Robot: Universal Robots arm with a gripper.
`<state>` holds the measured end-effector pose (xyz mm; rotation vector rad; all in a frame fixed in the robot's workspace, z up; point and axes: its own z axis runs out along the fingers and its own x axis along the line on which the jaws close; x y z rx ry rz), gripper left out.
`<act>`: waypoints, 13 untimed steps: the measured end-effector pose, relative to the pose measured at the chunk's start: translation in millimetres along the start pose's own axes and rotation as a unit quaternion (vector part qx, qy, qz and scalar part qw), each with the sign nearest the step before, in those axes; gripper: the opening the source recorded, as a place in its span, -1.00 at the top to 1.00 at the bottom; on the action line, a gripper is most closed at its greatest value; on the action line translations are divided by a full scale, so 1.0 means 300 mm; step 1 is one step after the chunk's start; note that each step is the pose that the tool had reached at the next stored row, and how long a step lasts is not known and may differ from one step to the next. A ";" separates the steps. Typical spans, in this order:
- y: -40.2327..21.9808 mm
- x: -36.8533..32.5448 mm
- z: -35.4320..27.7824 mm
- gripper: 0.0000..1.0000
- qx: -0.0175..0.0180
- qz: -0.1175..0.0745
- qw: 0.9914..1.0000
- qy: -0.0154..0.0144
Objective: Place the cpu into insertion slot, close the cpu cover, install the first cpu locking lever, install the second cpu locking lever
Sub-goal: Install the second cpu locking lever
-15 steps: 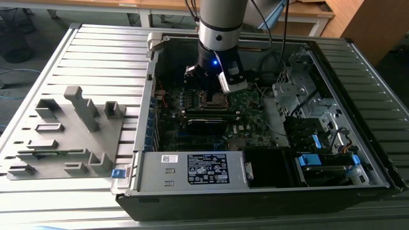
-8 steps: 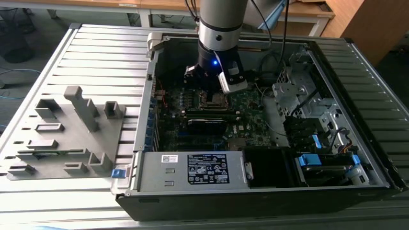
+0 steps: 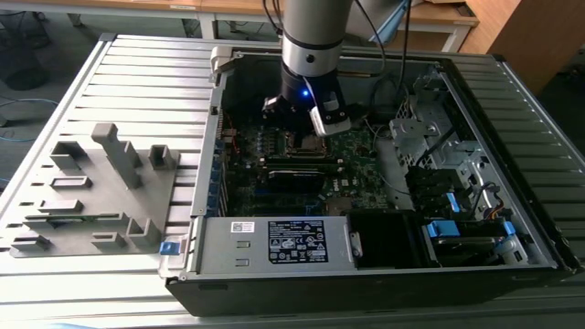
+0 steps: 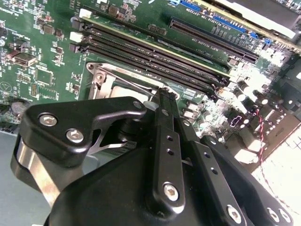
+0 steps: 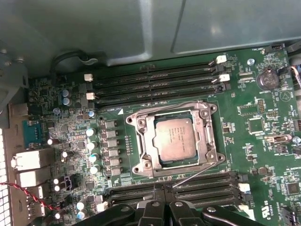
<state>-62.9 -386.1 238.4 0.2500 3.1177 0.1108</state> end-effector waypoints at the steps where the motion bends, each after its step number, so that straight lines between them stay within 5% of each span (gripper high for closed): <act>1: -0.001 0.002 0.004 0.79 0.000 0.000 1.000 0.000; 13: -0.006 0.021 0.040 0.79 0.002 0.000 1.000 0.000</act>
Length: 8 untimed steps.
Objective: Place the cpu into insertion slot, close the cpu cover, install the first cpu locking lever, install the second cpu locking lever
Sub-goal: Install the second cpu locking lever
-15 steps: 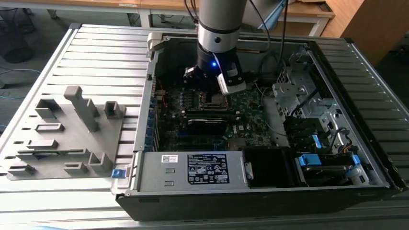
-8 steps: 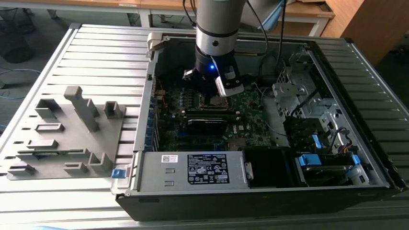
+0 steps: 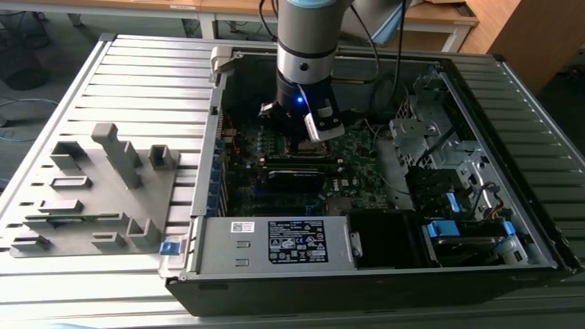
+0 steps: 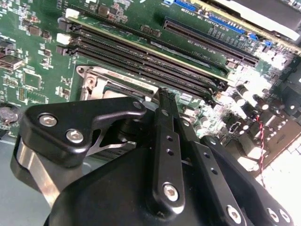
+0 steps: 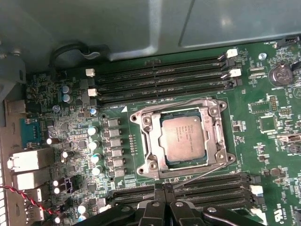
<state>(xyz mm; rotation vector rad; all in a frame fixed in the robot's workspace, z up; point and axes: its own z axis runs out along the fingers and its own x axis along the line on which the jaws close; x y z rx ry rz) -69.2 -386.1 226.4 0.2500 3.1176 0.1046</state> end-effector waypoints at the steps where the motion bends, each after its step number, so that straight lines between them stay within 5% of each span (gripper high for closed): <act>1: -0.001 0.002 0.003 0.79 0.000 0.000 1.000 0.000; 8: -0.002 0.010 0.014 0.79 0.000 0.000 1.000 0.000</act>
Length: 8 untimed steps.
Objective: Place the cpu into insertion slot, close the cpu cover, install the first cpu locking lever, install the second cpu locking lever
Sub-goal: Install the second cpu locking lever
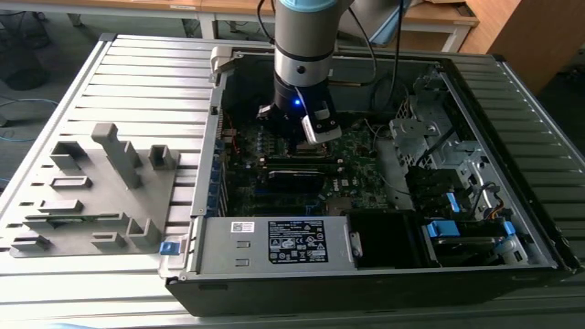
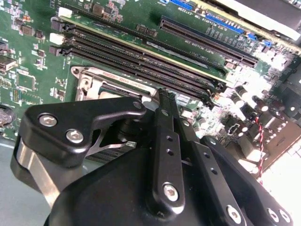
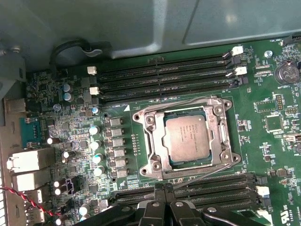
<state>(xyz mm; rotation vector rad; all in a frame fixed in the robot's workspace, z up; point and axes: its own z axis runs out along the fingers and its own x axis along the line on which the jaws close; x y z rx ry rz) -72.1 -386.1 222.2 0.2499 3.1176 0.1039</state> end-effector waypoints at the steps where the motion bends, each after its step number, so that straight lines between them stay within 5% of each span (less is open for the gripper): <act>1: 0.000 0.000 0.000 0.79 0.000 0.000 1.000 0.000; 8: -0.002 0.006 0.007 0.79 0.000 0.000 1.000 0.000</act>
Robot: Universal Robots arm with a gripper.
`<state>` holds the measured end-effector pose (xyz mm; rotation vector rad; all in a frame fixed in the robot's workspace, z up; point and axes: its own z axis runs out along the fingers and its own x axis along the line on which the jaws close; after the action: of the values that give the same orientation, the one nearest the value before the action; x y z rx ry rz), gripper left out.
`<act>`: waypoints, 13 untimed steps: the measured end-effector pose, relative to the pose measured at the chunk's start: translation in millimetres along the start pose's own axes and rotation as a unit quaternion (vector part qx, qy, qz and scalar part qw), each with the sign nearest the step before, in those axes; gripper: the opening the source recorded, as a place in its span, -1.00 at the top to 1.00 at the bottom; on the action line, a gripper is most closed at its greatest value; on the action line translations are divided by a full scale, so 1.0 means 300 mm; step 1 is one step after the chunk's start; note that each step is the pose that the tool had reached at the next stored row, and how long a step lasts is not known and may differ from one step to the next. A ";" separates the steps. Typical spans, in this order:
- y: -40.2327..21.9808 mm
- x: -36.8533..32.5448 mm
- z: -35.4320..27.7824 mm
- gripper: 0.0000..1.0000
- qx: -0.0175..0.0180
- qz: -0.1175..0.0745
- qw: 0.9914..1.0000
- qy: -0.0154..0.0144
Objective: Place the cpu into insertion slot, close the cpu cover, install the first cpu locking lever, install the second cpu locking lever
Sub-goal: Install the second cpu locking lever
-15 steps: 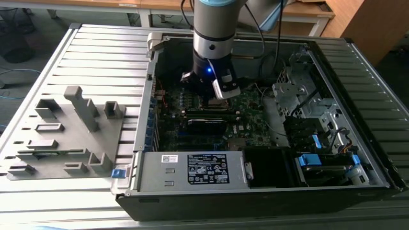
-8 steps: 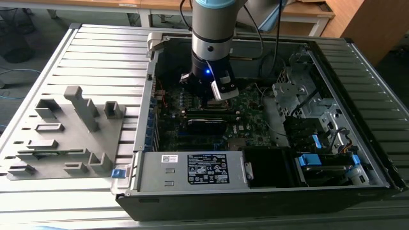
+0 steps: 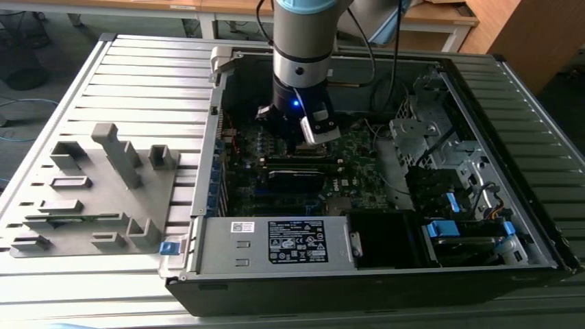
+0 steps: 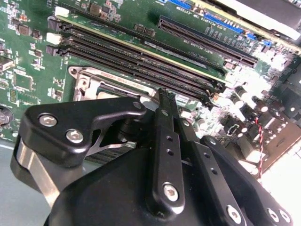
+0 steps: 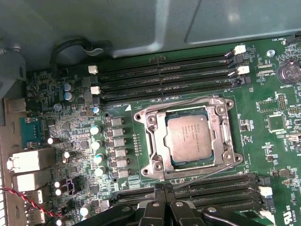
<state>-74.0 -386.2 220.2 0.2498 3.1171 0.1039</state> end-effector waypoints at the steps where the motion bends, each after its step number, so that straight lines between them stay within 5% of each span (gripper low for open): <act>1: 0.000 0.001 0.001 0.79 0.000 0.000 1.000 0.000; 13: -0.003 0.012 0.015 0.79 0.000 0.000 1.000 0.000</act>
<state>-77.5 -386.2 215.6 0.2498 3.1167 0.1040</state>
